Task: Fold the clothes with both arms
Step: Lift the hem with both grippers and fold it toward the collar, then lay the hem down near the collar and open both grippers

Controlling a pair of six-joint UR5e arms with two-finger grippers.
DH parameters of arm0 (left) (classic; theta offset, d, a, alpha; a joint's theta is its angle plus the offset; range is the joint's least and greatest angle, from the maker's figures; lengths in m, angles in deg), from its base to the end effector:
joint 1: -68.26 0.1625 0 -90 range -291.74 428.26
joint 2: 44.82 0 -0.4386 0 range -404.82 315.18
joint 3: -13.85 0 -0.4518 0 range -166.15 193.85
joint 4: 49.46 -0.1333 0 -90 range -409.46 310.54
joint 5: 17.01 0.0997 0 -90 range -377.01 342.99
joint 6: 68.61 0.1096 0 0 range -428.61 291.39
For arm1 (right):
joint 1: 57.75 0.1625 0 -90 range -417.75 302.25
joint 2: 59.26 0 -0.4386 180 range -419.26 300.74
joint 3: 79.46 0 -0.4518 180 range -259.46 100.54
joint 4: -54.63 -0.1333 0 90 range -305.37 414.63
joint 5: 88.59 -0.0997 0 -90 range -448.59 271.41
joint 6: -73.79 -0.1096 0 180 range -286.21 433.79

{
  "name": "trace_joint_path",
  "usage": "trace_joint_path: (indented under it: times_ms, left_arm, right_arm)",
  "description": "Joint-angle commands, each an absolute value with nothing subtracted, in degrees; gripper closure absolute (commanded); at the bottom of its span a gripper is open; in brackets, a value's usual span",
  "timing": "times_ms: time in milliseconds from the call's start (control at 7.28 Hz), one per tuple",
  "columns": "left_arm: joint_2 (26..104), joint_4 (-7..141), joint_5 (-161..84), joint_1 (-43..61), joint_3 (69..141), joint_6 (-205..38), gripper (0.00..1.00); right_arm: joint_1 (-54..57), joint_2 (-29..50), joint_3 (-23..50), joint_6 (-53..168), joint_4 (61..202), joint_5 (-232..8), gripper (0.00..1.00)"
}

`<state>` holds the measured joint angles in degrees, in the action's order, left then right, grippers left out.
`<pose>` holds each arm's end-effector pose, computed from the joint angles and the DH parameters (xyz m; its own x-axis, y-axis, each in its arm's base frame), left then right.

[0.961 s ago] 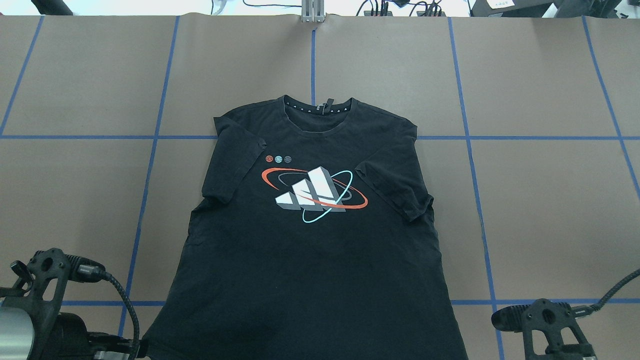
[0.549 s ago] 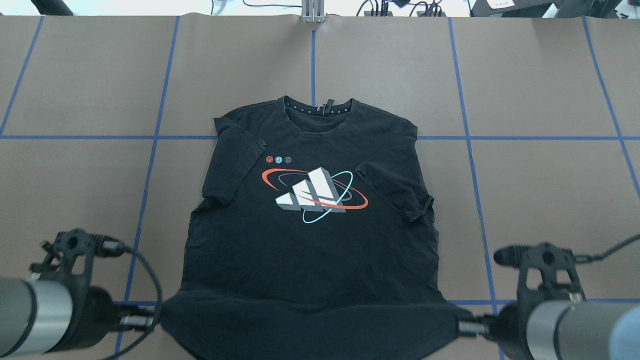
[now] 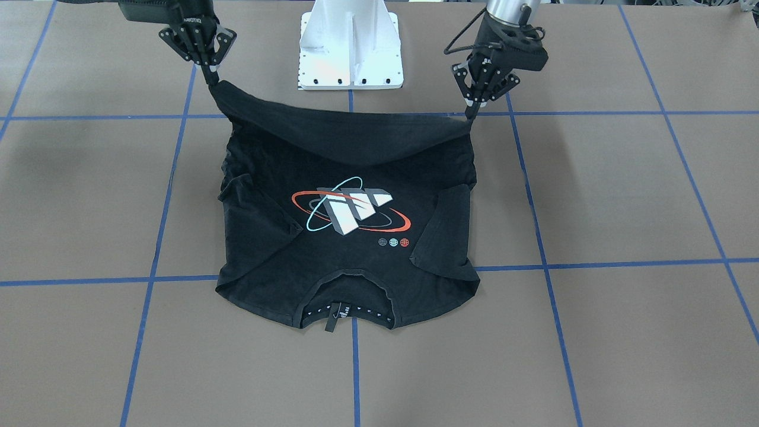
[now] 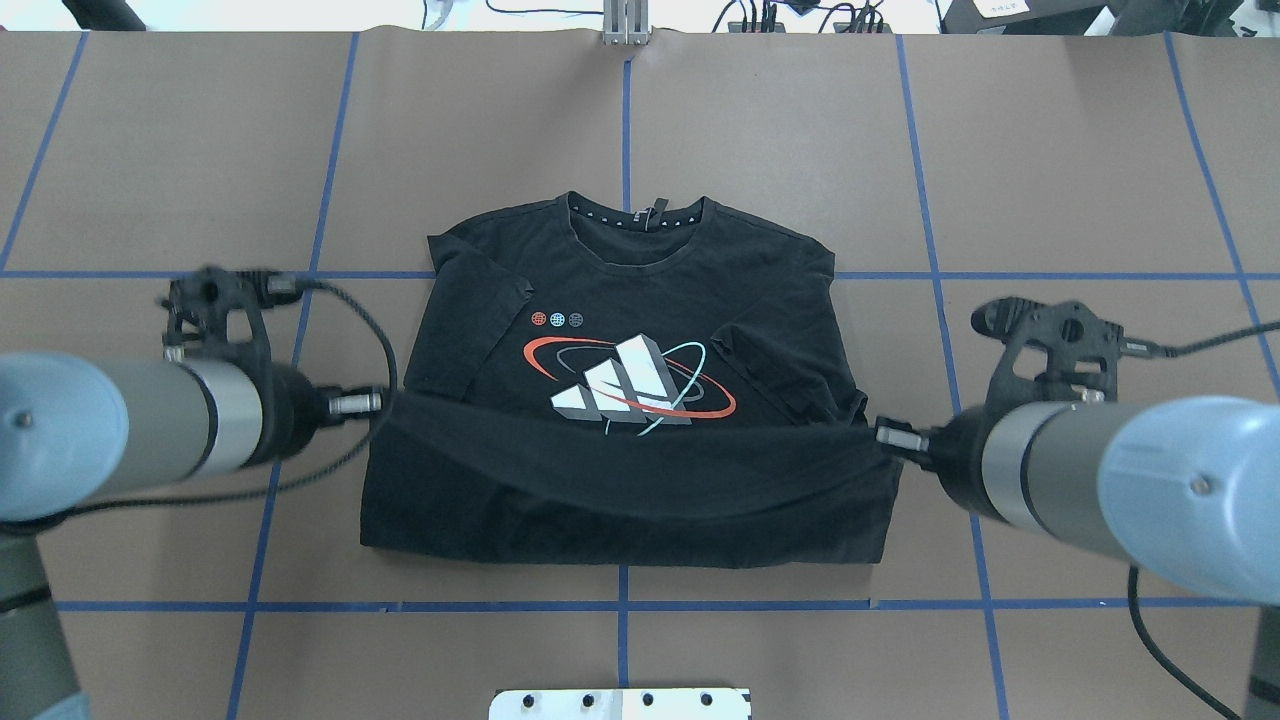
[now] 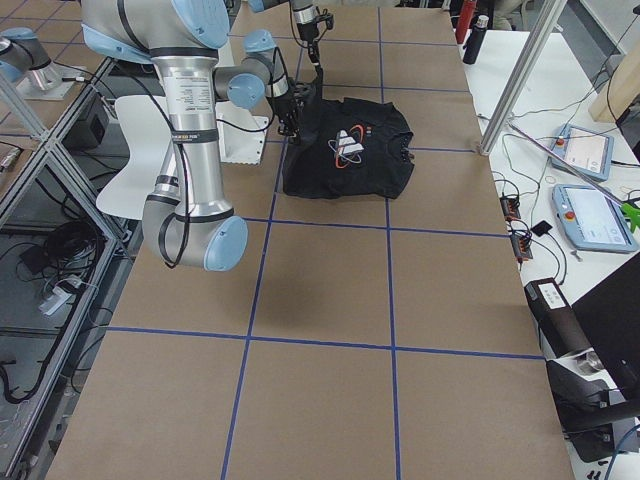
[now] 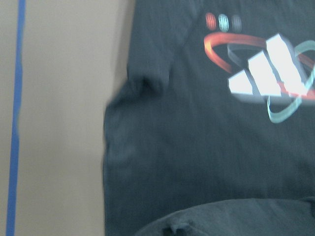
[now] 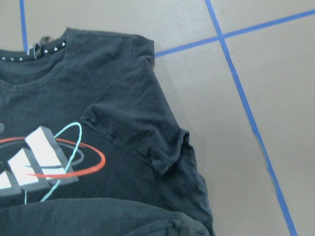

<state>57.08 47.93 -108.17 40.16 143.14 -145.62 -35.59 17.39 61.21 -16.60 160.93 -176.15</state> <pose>0.3962 -0.3601 0.2117 0.5505 -0.0392 -0.8339 0.3406 0.9225 0.1815 -0.3622 -0.2965 0.1830 0.6203 0.2600 0.7400 -0.4103 0.9117 0.0236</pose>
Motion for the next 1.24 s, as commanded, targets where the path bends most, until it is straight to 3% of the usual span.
trace_joint_path:
  times_ms: [0, 549, 824, 1098]
  left_arm:
    - [63.08, 48.01, -107.89, 32.34, 139.47, -145.52, 1.00]
    - [69.35, 52.47, -105.70, 27.31, 125.95, -140.51, 1.00]
    - [74.06, 55.47, -103.07, 27.22, 115.77, -140.33, 1.00]
    - [76.81, 62.99, -102.97, 27.39, 104.44, -137.87, 1.00]
  right_arm:
    - [-28.78, 12.12, 55.65, -16.39, 160.80, -175.61, 1.00]
    - [-21.63, 7.10, 43.01, -8.22, 155.91, -175.61, 1.00]
    - [-19.52, 1.75, 32.82, -6.99, 152.38, -175.69, 1.00]
    - [-18.90, 1.65, 26.74, -5.40, 150.44, -175.61, 1.00]
